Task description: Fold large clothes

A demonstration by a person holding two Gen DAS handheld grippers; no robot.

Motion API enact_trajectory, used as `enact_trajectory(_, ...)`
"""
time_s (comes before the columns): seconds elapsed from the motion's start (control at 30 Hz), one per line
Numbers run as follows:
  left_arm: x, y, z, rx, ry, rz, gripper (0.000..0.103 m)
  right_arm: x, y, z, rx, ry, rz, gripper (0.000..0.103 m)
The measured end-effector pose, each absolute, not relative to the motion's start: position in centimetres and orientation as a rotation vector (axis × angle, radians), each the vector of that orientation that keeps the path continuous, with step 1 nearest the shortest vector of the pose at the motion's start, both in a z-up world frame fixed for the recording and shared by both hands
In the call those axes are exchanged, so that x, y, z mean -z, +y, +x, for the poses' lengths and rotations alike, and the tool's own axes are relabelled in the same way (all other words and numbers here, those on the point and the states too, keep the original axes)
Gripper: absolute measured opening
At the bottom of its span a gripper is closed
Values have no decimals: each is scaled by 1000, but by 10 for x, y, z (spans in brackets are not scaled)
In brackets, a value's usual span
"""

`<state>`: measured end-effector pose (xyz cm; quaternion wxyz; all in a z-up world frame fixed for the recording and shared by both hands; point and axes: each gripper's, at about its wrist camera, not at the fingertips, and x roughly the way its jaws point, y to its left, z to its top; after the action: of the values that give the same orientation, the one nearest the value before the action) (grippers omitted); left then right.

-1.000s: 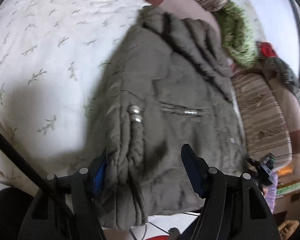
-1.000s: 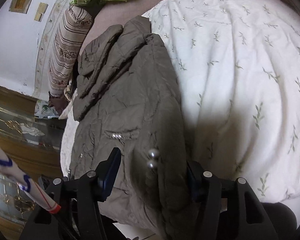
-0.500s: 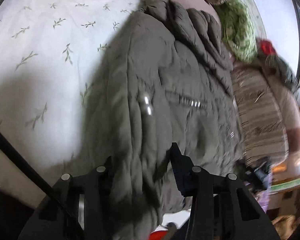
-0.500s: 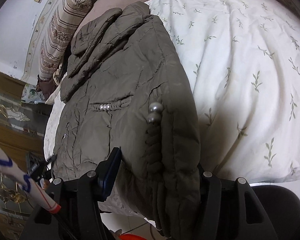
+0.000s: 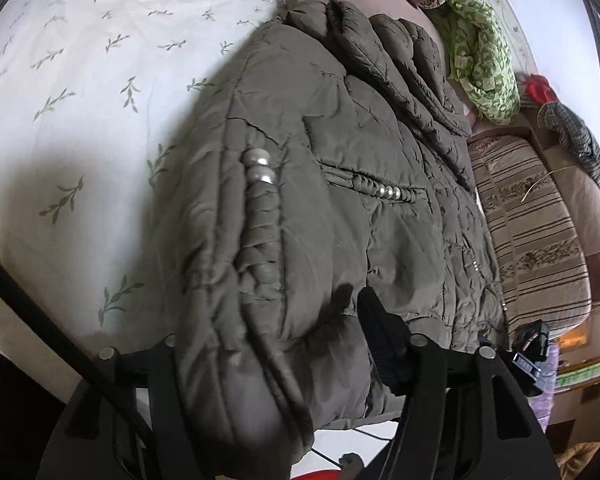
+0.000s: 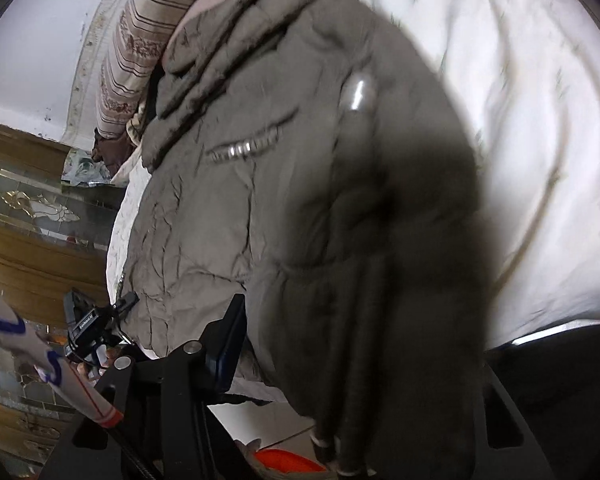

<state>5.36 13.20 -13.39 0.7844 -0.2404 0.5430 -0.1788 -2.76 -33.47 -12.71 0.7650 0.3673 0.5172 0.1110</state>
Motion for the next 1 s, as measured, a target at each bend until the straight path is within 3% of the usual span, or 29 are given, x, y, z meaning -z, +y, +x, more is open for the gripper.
enact_trajectory(0.17, 128, 121, 50, 308, 1171, -459, 61, 121, -328, -27, -210, 1093, 790, 55)
enact_trajectory(0.23, 126, 117, 49, 271, 1183, -411, 40, 120, -332, -28, -193, 1079, 816, 51)
enact_trajectory(0.33, 117, 116, 49, 255, 1200, -385, 24, 119, -339, -28, -158, 1079, 842, 36)
enact_trajectory(0.43, 94, 114, 47, 245, 1169, -363, 17, 114, -340, -27, -147, 1074, 838, 26)
enact_trajectory(0.7, 37, 121, 23, 294, 1057, -407, 15, 50, -345, -41, -181, 928, 777, 21)
enact_trajectory(1.0, 52, 143, -11, 285, 1117, -442, 15, 34, -345, -84, -211, 951, 716, 21)
